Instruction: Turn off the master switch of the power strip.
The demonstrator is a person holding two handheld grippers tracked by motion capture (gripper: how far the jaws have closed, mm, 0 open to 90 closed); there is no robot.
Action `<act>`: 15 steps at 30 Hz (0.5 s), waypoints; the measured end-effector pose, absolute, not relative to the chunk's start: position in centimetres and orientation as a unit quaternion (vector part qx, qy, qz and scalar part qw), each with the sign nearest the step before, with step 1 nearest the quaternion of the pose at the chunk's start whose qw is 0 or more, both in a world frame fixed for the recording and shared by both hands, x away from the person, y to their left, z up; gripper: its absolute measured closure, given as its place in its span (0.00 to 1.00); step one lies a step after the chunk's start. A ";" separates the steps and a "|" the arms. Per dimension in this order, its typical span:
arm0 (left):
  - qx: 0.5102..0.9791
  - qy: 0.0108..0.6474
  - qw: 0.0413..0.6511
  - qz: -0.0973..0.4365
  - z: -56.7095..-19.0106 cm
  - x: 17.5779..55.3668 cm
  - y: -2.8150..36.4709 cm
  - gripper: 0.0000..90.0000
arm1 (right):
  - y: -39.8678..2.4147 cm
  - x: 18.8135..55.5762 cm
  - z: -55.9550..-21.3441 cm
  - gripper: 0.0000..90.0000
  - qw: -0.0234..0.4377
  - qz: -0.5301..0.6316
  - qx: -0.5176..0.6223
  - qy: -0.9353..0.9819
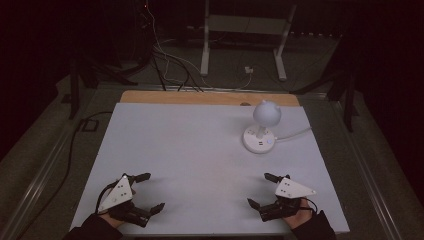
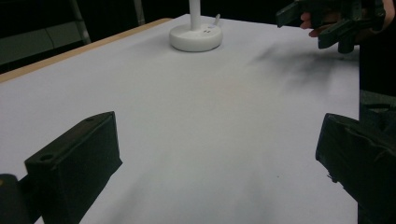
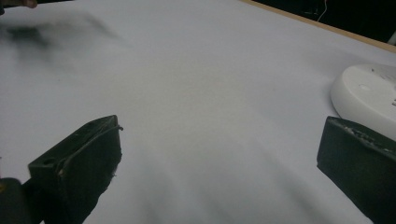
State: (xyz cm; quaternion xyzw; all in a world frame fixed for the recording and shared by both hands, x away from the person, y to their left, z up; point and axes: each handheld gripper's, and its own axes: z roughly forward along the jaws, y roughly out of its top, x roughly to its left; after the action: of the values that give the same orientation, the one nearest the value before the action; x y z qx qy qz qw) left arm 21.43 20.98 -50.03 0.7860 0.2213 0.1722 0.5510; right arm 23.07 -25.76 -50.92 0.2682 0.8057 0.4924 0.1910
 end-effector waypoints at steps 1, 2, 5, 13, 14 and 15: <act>0.786 0.222 0.551 0.172 -50.0 21.4 21.0 0.00 | -25.8 23.1 -50.9 0.00 0.191 0.492 0.268 0.806; 0.786 0.223 0.551 0.172 -50.0 21.4 21.0 0.00 | -25.8 23.1 -50.9 0.00 0.191 0.493 0.269 0.805; 0.786 0.223 0.550 0.172 -50.0 21.4 21.0 0.00 | -25.8 23.1 -51.0 0.00 0.188 0.493 0.269 0.806; 0.784 0.225 0.553 0.170 -50.0 21.4 21.0 0.00 | -25.8 23.1 -50.9 0.00 0.182 0.492 0.270 0.808; 0.784 0.225 0.553 0.170 -50.0 21.4 21.0 0.00 | -25.7 23.0 -50.9 0.00 0.180 0.493 0.269 0.808; 0.784 0.224 0.553 0.171 -50.0 21.4 21.0 0.00 | -25.7 23.0 -50.9 0.00 0.180 0.493 0.269 0.808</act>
State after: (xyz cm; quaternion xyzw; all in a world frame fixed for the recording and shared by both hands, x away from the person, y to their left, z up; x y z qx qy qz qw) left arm 21.44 21.02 -50.01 0.7842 0.2244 0.1708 0.5527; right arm 23.04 -25.73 -50.88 0.2694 0.8076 0.4926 0.1802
